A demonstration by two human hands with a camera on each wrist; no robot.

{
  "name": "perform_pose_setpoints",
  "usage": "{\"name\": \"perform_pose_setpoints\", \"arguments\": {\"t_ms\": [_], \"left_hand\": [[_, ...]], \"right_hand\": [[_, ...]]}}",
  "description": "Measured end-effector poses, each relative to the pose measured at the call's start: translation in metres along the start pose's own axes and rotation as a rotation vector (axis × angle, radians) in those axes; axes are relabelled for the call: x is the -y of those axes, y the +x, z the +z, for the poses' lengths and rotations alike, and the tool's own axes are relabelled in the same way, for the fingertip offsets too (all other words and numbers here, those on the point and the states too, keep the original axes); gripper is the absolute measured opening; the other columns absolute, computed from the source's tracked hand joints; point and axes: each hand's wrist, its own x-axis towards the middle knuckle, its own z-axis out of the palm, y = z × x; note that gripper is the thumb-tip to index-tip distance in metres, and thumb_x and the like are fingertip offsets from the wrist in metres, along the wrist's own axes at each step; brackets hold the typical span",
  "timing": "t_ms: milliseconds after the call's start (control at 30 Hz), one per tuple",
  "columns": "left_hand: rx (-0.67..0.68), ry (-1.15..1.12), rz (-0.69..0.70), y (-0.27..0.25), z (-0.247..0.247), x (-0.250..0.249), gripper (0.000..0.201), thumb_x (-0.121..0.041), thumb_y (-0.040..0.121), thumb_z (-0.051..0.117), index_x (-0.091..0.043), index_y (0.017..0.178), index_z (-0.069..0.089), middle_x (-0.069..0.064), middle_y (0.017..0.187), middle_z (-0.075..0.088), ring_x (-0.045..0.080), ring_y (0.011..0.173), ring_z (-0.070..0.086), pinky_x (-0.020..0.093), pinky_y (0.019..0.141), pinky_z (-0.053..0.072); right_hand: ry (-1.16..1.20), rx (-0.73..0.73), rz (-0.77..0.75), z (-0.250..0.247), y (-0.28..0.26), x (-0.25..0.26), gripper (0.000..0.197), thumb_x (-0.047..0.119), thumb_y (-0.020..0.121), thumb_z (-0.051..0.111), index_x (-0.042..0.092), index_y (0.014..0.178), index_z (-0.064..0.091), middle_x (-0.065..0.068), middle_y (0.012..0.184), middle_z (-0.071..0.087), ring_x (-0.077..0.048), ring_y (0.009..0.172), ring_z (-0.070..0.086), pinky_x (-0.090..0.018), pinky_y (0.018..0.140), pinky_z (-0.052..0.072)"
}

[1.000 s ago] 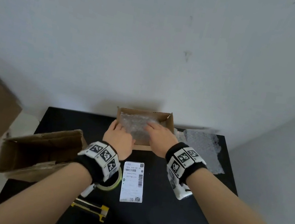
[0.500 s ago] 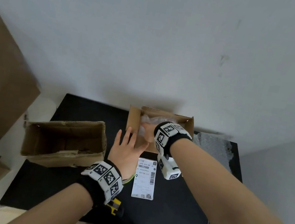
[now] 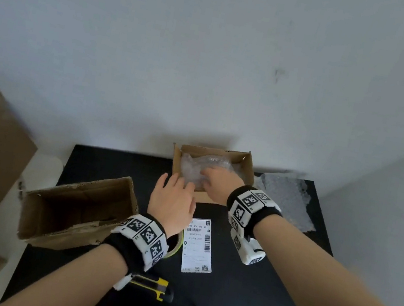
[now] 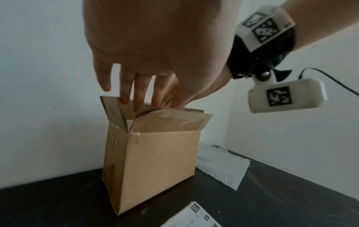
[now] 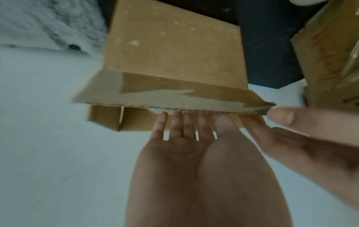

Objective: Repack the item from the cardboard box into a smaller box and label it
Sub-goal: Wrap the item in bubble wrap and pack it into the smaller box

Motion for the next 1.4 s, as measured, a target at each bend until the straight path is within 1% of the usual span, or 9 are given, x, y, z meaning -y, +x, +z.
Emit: {"name": "perform_pose_setpoints", "arguments": {"t_ms": [67,200,333,500,767,867,1033,1233,1400], "left_hand": [[-0.042,-0.031,0.056,0.011,-0.006,-0.008,0.034,-0.037,0.097,0.034,-0.019,0.120,0.051,0.002,0.122,0.056,0.018,0.119,0.048,0.035,0.106,0.034],[-0.104,-0.089,0.127,0.030,-0.015,-0.036,0.034,-0.039,0.098,0.032,-0.019,0.116,0.053,0.000,0.115,0.058,0.016,0.108,0.053,0.032,0.093,0.043],[-0.130,-0.094,0.217,0.049,-0.017,-0.078,0.032,-0.034,0.099,0.032,-0.018,0.115,0.054,0.001,0.115,0.057,0.017,0.107,0.053,0.032,0.088,0.046],[-0.127,-0.058,0.305,0.068,-0.009,-0.139,0.032,-0.030,0.099,0.032,-0.016,0.120,0.052,0.001,0.118,0.056,0.018,0.108,0.051,0.030,0.082,0.045],[0.081,-0.024,0.258,0.100,0.042,-0.199,0.031,-0.026,0.097,0.038,-0.014,0.124,0.048,0.004,0.121,0.053,0.020,0.111,0.050,0.030,0.085,0.045],[0.200,-0.025,0.199,0.108,0.066,-0.204,0.032,-0.024,0.095,0.043,-0.014,0.125,0.049,0.004,0.125,0.051,0.021,0.114,0.049,0.033,0.087,0.047],[0.298,-0.089,0.097,0.106,0.104,-0.199,0.035,-0.027,0.095,0.044,-0.019,0.128,0.050,0.002,0.133,0.048,0.017,0.122,0.045,0.032,0.092,0.046],[0.436,-0.079,0.026,0.100,0.124,-0.191,0.056,-0.043,0.092,0.048,-0.024,0.142,0.033,0.002,0.152,0.023,0.021,0.136,0.028,0.036,0.104,0.038],[0.426,-0.015,0.007,0.102,0.135,-0.196,0.059,-0.047,0.087,0.054,-0.025,0.139,0.036,0.003,0.149,0.026,0.023,0.134,0.029,0.037,0.105,0.033]], "right_hand": [[-0.037,-0.119,-0.015,-0.001,-0.013,-0.015,0.041,0.022,0.096,0.039,0.015,0.136,0.043,-0.007,0.143,0.044,-0.024,0.129,0.043,-0.040,0.107,0.033],[-0.095,-0.279,-0.018,-0.006,-0.036,-0.052,0.034,0.022,0.095,0.041,0.012,0.126,0.050,-0.007,0.131,0.051,-0.025,0.120,0.048,-0.038,0.100,0.036],[0.013,-0.370,0.017,-0.011,-0.058,-0.099,0.029,0.021,0.094,0.043,0.009,0.117,0.054,-0.008,0.124,0.054,-0.026,0.113,0.050,-0.038,0.094,0.042],[0.115,-0.371,0.075,-0.002,-0.083,-0.163,0.028,0.019,0.096,0.043,0.009,0.120,0.054,-0.008,0.125,0.054,-0.024,0.113,0.053,-0.034,0.090,0.043],[0.175,-0.194,0.177,0.041,-0.096,-0.254,0.031,0.020,0.096,0.043,0.012,0.126,0.051,-0.006,0.132,0.050,-0.023,0.119,0.049,-0.035,0.098,0.040],[0.211,-0.122,0.197,0.061,-0.094,-0.277,0.035,0.020,0.096,0.045,0.013,0.130,0.048,-0.006,0.137,0.046,-0.024,0.124,0.045,-0.037,0.102,0.038],[0.220,-0.028,0.143,0.098,-0.083,-0.297,0.048,0.022,0.090,0.056,0.015,0.136,0.043,-0.003,0.148,0.033,-0.024,0.133,0.036,-0.040,0.106,0.033],[0.248,-0.047,0.089,0.130,-0.071,-0.303,0.052,0.024,0.084,0.065,0.016,0.132,0.048,-0.006,0.144,0.035,-0.026,0.129,0.039,-0.037,0.107,0.035],[0.288,-0.190,0.125,0.143,-0.069,-0.300,0.035,0.022,0.087,0.060,0.011,0.120,0.057,-0.008,0.134,0.045,-0.028,0.121,0.046,-0.039,0.098,0.042]]}}
